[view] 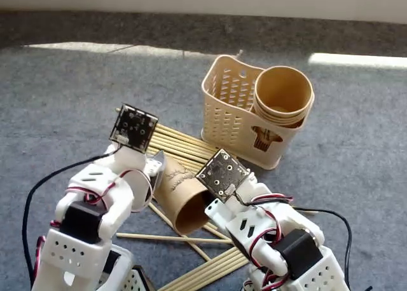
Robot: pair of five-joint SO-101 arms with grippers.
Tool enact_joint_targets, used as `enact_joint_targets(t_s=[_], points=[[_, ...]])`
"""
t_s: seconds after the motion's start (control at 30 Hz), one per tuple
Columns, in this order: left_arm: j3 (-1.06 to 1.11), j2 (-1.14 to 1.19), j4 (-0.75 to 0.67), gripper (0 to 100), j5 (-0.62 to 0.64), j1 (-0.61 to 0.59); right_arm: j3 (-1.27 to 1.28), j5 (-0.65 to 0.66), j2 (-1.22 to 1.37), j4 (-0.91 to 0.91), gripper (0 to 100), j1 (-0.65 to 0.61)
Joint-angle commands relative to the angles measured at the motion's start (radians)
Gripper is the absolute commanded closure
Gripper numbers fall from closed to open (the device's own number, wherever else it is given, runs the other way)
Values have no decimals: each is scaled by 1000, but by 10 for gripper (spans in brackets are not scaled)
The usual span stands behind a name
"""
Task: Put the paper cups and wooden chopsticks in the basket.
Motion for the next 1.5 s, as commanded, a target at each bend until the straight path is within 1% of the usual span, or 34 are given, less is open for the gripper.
enact_joint_targets(t_s=[0.0, 0.13, 0.2, 0.33, 0.4, 0.57, 0.67, 0.73, 1.0, 1.1, 1.17, 1.3, 1.47], points=[[85, -102, -63, 877, -29, 24, -48, -55, -12, -16, 993, 12], [104, -162, -60, 877, -31, 30, -73, -66, -12, -24, 993, 12], [104, -166, -60, 877, -31, 28, -111, -68, -12, -16, 993, 12], [104, -166, -60, 877, -31, 24, -176, -117, -12, -15, 993, 10], [104, -168, -60, 878, -31, 21, -200, -115, -5, 19, 993, 10], [113, -170, -69, 878, -25, -81, -364, -115, -4, 154, 993, 10], [134, -174, -103, 878, -25, -108, -467, -115, -2, 202, 993, 10], [148, -174, -124, 878, -25, -114, -515, -115, -2, 209, 993, 10], [153, -174, -126, 878, -23, -119, -616, -114, -2, 202, 993, 12], [153, -174, -126, 878, -23, -119, -680, -71, -2, 200, 993, 15], [153, -174, -126, 878, -23, -119, -736, -58, 7, 191, 993, 58], [153, -174, -126, 878, -23, -119, -845, -37, 96, 163, 993, 216], [153, -174, -126, 878, -23, -119, -993, -23, 252, 159, 993, 337]])
